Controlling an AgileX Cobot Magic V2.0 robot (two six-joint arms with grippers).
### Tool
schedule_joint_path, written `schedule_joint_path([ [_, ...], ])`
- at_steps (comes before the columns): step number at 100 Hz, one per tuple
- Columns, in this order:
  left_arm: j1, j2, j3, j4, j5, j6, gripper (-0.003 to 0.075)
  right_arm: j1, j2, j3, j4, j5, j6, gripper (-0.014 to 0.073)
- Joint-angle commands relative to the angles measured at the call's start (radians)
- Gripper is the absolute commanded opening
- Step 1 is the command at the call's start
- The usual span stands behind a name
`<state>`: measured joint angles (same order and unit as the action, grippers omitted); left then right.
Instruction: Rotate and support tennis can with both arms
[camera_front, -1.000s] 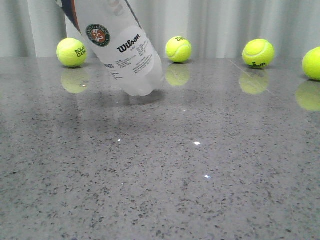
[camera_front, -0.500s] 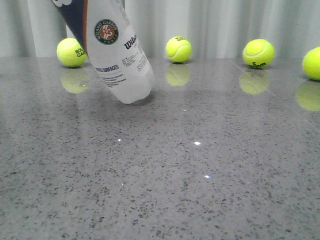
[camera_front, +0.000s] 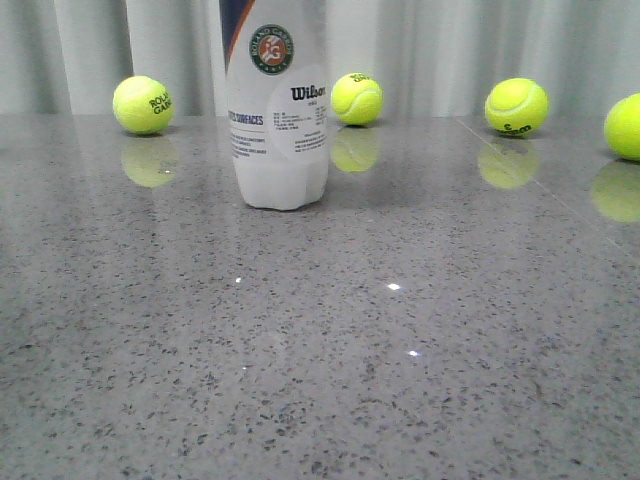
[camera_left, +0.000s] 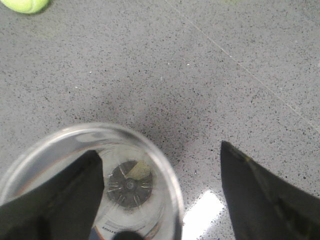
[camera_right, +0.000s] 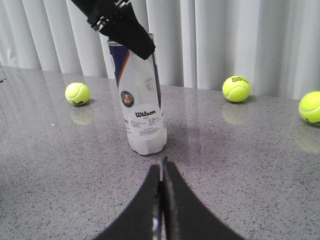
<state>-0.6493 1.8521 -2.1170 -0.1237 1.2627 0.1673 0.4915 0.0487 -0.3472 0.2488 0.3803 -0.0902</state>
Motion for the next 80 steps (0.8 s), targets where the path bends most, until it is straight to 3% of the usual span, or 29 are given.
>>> schedule_joint_path([
  [1, -0.002, -0.052, -0.036, -0.025, 0.010, -0.012, 0.0475, -0.001, 0.009, -0.023, -0.002, -0.075, -0.005, -0.0060],
  [18, -0.006, -0.078, -0.036, -0.040, -0.038, 0.025, 0.0471, -0.001, 0.009, -0.023, -0.002, -0.075, -0.005, -0.0060],
  [25, -0.016, -0.109, -0.036, -0.038, -0.100, 0.044, 0.0429, -0.001, 0.009, -0.023, -0.002, -0.075, -0.005, -0.0060],
  [30, -0.024, -0.138, -0.036, -0.031, -0.139, 0.044, 0.0363, -0.001, 0.009, -0.023, -0.002, -0.075, -0.005, -0.0060],
  [43, -0.037, -0.238, 0.034, -0.015, -0.211, 0.040, 0.0078, -0.001, 0.009, -0.023, -0.002, -0.075, -0.005, -0.0060],
  [49, -0.037, -0.287, 0.099, -0.026, -0.243, 0.040, -0.0018, -0.001, 0.009, -0.023, -0.002, -0.075, -0.005, -0.0060],
  [80, -0.037, -0.633, 0.633, -0.034, -0.582, 0.037, -0.0019, -0.001, 0.009, -0.023, -0.002, -0.075, -0.005, -0.0060],
])
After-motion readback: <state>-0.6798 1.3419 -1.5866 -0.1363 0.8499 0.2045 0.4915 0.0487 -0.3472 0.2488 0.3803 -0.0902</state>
